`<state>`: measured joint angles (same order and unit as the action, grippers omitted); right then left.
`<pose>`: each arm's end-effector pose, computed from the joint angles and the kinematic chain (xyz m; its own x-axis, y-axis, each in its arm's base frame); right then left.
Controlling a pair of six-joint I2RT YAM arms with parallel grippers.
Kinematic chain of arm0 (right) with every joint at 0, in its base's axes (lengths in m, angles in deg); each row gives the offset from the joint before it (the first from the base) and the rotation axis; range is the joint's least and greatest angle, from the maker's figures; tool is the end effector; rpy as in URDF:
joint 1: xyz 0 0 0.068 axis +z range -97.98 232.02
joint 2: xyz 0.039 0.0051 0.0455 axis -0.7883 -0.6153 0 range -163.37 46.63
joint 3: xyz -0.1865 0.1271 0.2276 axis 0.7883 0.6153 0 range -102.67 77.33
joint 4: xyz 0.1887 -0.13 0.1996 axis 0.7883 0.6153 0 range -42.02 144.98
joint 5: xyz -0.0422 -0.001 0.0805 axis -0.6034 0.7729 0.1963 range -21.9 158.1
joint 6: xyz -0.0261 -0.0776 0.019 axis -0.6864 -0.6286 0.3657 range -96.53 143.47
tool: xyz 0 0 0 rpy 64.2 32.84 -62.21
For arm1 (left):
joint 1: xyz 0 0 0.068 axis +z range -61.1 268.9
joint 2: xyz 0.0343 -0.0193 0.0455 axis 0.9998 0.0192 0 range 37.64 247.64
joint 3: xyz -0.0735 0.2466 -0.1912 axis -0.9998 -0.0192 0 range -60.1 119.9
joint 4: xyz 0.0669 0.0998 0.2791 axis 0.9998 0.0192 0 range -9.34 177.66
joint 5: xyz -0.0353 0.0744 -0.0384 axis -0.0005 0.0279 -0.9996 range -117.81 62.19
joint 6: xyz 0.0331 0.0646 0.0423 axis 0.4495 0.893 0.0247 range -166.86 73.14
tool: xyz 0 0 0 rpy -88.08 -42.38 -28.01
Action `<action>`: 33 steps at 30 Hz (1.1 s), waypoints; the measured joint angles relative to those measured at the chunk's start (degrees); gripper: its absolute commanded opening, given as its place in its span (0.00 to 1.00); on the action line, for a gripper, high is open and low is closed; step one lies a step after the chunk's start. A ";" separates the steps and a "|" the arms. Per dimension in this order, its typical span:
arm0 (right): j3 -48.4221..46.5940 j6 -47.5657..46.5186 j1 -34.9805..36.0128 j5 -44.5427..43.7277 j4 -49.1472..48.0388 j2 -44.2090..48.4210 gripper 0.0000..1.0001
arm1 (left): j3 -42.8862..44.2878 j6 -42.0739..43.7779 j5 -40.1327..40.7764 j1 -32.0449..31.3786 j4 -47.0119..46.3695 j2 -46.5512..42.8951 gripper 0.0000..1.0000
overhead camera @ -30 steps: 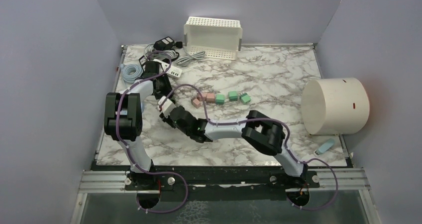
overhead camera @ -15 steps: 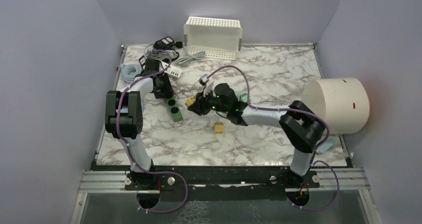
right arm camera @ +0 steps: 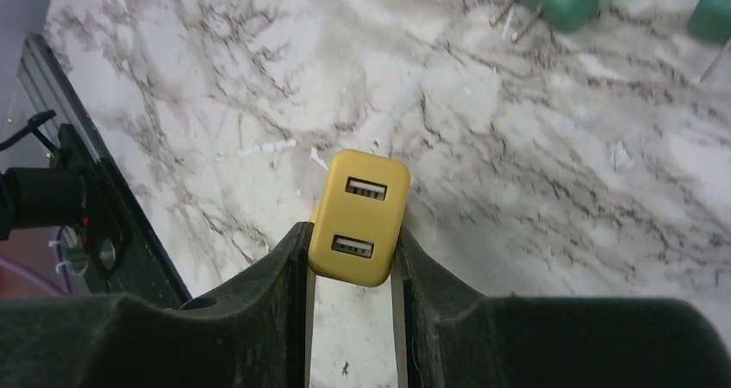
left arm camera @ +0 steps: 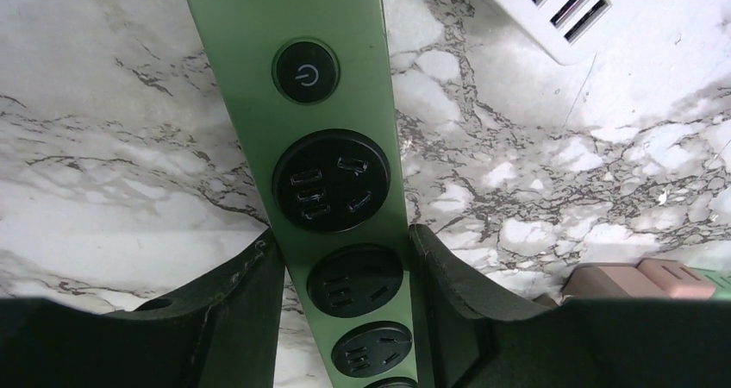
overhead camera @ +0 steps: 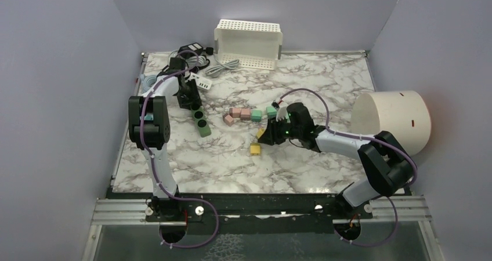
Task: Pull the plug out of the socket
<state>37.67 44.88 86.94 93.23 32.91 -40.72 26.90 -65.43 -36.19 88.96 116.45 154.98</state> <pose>0.2802 0.2337 0.1764 -0.7078 -0.0907 -0.7006 -0.5940 0.6132 0.5207 0.5036 -0.0101 0.1628 -0.8853 -0.3160 -0.3412 -0.2363 0.9375 -0.2553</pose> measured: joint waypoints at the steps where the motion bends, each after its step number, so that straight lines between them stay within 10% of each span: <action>1: 0.17 0.09 -0.02 -0.22 1.64 0.00 0.24 | 0.81 0.17 -0.04 0.09 0.46 0.50 0.42; 6: -0.26 1.14 -0.17 -2.03 6.29 -0.13 0.46 | 1.42 1.42 0.37 0.44 -1.11 0.87 0.82; 11: -3.30 1.01 -0.52 -3.67 12.09 -5.49 0.54 | 0.33 2.69 1.90 1.88 -6.86 -0.39 0.98; 20: -7.23 0.52 -0.72 -3.72 15.06 -7.63 0.84 | -7.54 3.26 1.81 3.76 -8.35 -18.18 0.99; 33: -25.03 -6.01 2.10 -10.60 16.76 -7.63 0.84 | -35.95 0.74 4.15 21.92 -10.14 -44.98 0.98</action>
<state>12.64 38.87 89.04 82.63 49.68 -48.35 -9.06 -64.68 -32.04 110.88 106.30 110.00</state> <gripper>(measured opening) 0.845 0.989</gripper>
